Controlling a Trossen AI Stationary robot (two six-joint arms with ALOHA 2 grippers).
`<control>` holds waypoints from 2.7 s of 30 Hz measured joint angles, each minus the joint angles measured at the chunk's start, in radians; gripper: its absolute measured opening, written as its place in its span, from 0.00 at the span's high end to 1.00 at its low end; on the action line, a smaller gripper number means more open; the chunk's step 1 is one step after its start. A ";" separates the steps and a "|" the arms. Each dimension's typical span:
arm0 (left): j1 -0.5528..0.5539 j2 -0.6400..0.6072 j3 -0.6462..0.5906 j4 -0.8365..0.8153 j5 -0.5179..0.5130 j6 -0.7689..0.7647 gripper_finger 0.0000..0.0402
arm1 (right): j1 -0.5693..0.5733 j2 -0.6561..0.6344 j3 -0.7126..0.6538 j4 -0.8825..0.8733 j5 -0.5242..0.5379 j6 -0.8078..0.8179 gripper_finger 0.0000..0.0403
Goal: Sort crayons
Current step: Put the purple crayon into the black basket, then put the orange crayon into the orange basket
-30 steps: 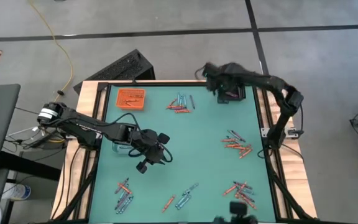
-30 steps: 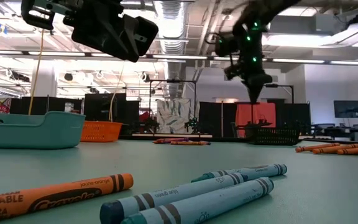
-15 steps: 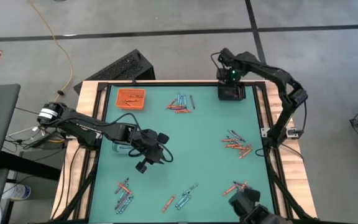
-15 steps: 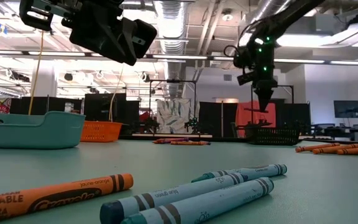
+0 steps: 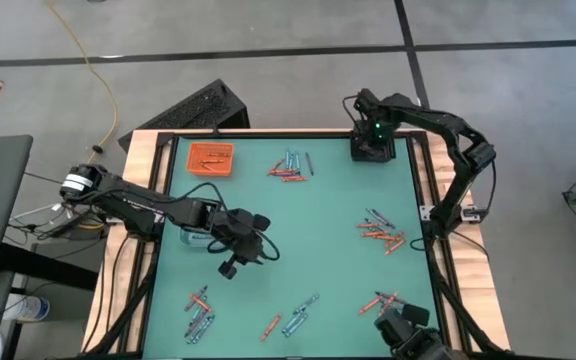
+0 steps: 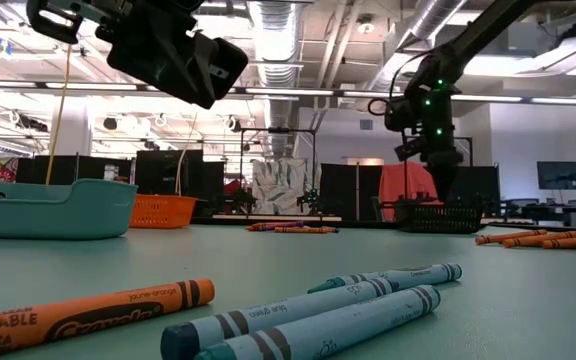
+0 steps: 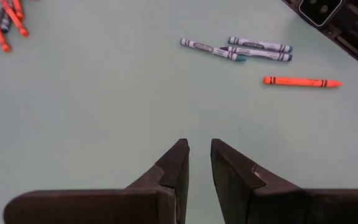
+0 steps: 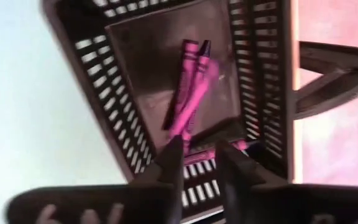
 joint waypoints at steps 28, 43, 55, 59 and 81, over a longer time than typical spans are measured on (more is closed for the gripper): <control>-0.344 0.083 0.000 0.095 -0.313 -0.557 0.70 | 0.278 -0.186 0.002 0.037 -0.025 0.249 0.58; -0.527 0.426 0.284 0.053 -0.508 -0.803 0.69 | 0.745 -0.339 0.002 0.027 0.007 0.530 0.58; -0.609 0.639 0.504 -0.078 -0.635 -1.009 0.69 | 1.107 -0.370 0.002 -0.002 0.234 0.766 0.58; -0.617 0.691 0.556 -0.150 -0.690 -1.082 0.69 | 1.194 -0.370 0.002 -0.038 0.275 0.852 0.58; -0.620 0.738 0.633 -0.277 -0.734 -1.196 0.69 | 1.516 -0.362 0.002 -0.071 0.410 1.192 0.58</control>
